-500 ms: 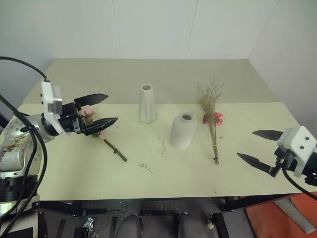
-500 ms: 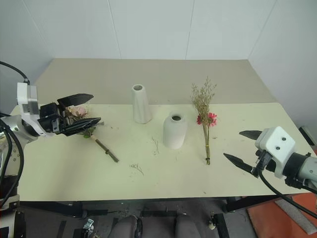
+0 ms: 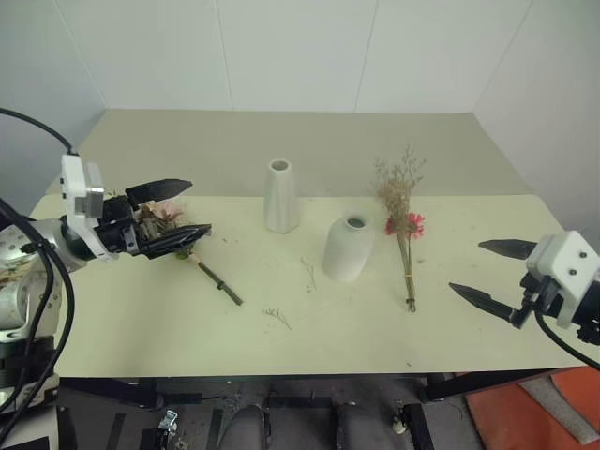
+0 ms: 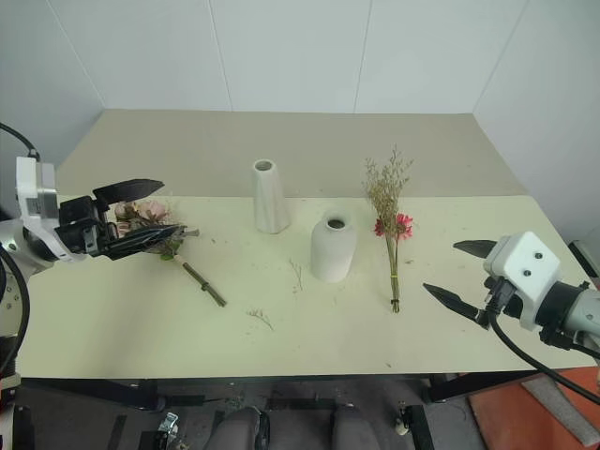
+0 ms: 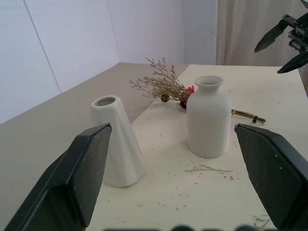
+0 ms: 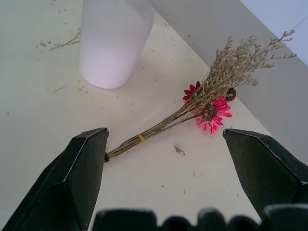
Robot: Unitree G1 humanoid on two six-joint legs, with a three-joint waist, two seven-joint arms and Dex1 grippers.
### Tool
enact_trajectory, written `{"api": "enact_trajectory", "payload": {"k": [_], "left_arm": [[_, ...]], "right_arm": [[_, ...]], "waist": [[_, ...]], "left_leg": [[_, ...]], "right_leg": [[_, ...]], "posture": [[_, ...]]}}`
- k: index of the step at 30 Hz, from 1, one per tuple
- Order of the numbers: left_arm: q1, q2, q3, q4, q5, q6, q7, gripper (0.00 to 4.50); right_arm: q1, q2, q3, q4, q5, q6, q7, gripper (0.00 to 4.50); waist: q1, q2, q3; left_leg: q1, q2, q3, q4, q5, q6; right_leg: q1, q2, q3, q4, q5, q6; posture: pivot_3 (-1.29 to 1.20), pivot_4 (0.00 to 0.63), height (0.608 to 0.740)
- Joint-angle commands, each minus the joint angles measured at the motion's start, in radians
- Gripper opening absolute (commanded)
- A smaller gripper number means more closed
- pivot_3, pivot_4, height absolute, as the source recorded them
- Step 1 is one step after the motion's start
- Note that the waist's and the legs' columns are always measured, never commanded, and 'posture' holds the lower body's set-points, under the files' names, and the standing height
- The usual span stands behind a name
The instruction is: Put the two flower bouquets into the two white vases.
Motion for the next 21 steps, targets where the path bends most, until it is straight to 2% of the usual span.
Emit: {"api": "enact_trajectory", "payload": {"k": [1,4,6,8,10,13,16,18,21], "left_arm": [[0.023,0.001,0.032,-0.068,-0.034,0.028,0.036,4.47],[0.065,-0.013,0.048,-0.126,-0.055,0.061,0.086,4.47],[0.078,-0.052,0.062,-0.198,-0.085,0.130,0.229,4.47],[0.089,-0.125,0.076,-0.313,-0.107,0.224,0.461,4.47],[0.124,-0.185,0.065,-0.481,-0.030,0.332,0.725,4.47],[0.121,-0.232,0.087,-0.617,-0.052,0.628,1.030,4.47],[0.008,-0.378,0.187,-0.627,-0.044,0.979,1.281,4.47],[-0.113,-0.520,0.259,-0.617,0.061,1.194,1.422,4.47],[-0.175,-0.669,0.276,-0.629,0.117,1.260,1.590,4.47]], "right_arm": [[-0.026,-0.022,-0.010,-0.006,0.004,-0.002,0.001,4.50],[-0.047,-0.028,0.004,0.001,0.008,-0.006,0.008,4.50],[-0.086,-0.036,0.013,0.003,0.034,0.001,0.016,4.50],[-0.136,-0.053,0.026,0.011,0.061,0.009,0.031,4.50],[-0.192,-0.077,0.051,0.032,0.074,0.010,0.054,4.50],[-0.283,-0.102,0.116,0.066,0.079,-0.004,0.084,4.50],[-0.402,-0.099,0.197,0.093,0.094,-0.015,0.115,4.50],[-0.473,-0.094,0.243,0.115,0.096,-0.035,0.148,4.50],[-0.579,-0.077,0.312,0.169,0.088,-0.072,0.193,4.50]], "waist": [[-0.001,0.000,0.000],[-0.003,0.000,0.000],[-0.004,0.000,0.000],[-0.002,0.000,0.000],[-0.001,0.000,0.000],[-0.002,-0.001,0.000],[-0.001,0.000,0.000],[0.001,-0.001,0.000],[0.000,-0.002,0.000]], "left_leg": [[0.000,0.000,0.000,0.000,0.000,0.000],[0.000,0.000,0.000,0.000,0.000,0.000],[0.000,0.000,0.000,0.000,0.000,0.000],[0.001,0.000,0.000,0.000,0.000,0.000],[0.001,0.000,-0.001,0.001,0.000,0.000],[0.000,0.000,-0.002,0.000,0.000,0.000],[0.002,-0.001,-0.005,0.001,0.000,0.000],[0.003,-0.001,-0.005,0.002,0.000,0.000],[0.002,-0.003,-0.006,0.003,0.001,-0.001]], "right_leg": [[0.000,0.000,0.000,0.000,0.000,0.000],[0.000,0.000,0.000,0.000,0.000,0.000],[0.000,0.000,0.000,0.000,0.000,0.000],[0.000,0.000,0.001,0.001,0.000,0.000],[0.001,0.000,0.001,0.000,0.001,0.001],[0.001,0.000,0.001,0.000,0.001,0.001],[0.002,-0.001,0.001,0.002,0.001,0.001],[0.003,0.000,0.000,0.002,0.002,0.001],[0.004,0.000,-0.001,0.001,0.003,0.002]], "posture": [[0.00,0.150,0.740],[0.00,0.150,0.740],[0.00,0.150,0.740],[0.00,0.150,0.740],[0.00,0.150,0.740],[0.00,0.150,0.740],[0.00,0.150,0.740],[0.00,0.150,0.740],[0.00,0.150,0.740]]}}
